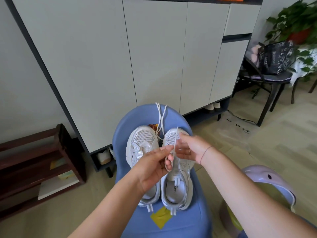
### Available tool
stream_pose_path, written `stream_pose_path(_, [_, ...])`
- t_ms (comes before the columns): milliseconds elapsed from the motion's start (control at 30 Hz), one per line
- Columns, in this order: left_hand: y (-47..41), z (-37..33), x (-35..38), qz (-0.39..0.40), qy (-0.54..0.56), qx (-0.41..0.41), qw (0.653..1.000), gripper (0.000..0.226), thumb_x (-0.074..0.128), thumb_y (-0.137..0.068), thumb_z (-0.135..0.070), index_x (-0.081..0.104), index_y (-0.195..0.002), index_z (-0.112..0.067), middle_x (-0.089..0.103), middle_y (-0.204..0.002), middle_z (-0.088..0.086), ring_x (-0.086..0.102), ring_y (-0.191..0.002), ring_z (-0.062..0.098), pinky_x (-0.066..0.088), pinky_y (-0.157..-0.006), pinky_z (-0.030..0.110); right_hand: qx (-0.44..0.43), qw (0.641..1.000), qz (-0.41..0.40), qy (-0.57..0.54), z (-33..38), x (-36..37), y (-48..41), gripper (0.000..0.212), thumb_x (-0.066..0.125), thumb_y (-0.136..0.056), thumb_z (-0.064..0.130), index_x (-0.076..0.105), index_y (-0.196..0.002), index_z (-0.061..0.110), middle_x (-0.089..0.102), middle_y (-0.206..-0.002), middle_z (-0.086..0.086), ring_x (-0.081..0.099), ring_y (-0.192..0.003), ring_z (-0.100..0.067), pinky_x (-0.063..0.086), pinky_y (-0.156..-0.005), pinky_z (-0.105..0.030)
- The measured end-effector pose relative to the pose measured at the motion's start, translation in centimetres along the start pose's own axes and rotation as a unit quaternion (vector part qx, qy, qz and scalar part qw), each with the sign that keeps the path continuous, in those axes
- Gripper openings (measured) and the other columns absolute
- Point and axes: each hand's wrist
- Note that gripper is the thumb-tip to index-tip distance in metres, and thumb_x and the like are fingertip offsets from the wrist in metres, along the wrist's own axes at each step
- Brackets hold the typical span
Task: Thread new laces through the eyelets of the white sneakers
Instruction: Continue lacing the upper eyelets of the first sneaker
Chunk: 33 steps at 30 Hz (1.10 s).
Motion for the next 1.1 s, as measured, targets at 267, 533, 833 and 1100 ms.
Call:
stream_pose_path(267, [-0.9,-0.3,-0.4,-0.061,0.018,-0.002,0.998,0.018,0.051,-0.096,-0.009,0.059,-0.110,0.001,0.067,-0.077,0.009,0.062,-0.062,0.012,0.056,-0.062,0.022,-0.164,0.978,0.051,-0.122,3.8,1.5,-1.5,0.018,0.046,-0.097,0.007,0.060,-0.085,0.009,0.050,-0.057,-0.003,0.046,-0.044,-0.009,0.036,-0.049,-0.019])
stream_pose_path(533, [-3.1,-3.8,0.2,-0.102,0.010,-0.006,0.995,0.041,0.038,-0.102,-0.034,0.060,-0.113,-0.001,0.066,-0.114,0.014,0.063,-0.101,0.021,0.048,-0.088,0.032,-0.322,0.906,0.265,-0.070,6.6,1.6,3.9,0.014,0.047,-0.093,0.007,0.062,-0.092,0.007,0.058,-0.067,-0.001,0.051,-0.062,-0.013,0.044,-0.061,-0.021])
stream_pose_path(833, [-3.4,-6.2,-0.8,-0.036,0.094,0.013,0.995,0.020,0.047,-0.099,-0.016,0.062,-0.094,-0.004,0.064,-0.067,0.001,0.060,-0.052,0.006,0.052,-0.051,0.015,-0.172,0.889,0.381,0.186,-1.0,0.4,5.6,0.019,0.051,-0.094,0.003,0.067,-0.096,0.012,0.067,-0.093,-0.005,0.062,-0.086,-0.014,0.051,-0.080,-0.023])
stream_pose_path(1100, [1.4,-3.6,-1.6,0.066,-0.242,0.037,0.967,0.017,0.065,-0.080,-0.018,0.075,-0.089,-0.009,0.067,-0.075,0.005,0.060,-0.069,0.012,0.052,-0.069,0.020,-0.033,0.966,0.192,-0.168,2.4,2.2,2.1,0.037,0.035,-0.102,0.029,0.056,-0.104,-0.001,0.071,-0.079,-0.013,0.069,-0.065,-0.020,0.057,-0.059,-0.029])
Point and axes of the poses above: each hand's wrist, its own y-axis away from the middle knuckle, its own x-axis out of the palm, z = x × y
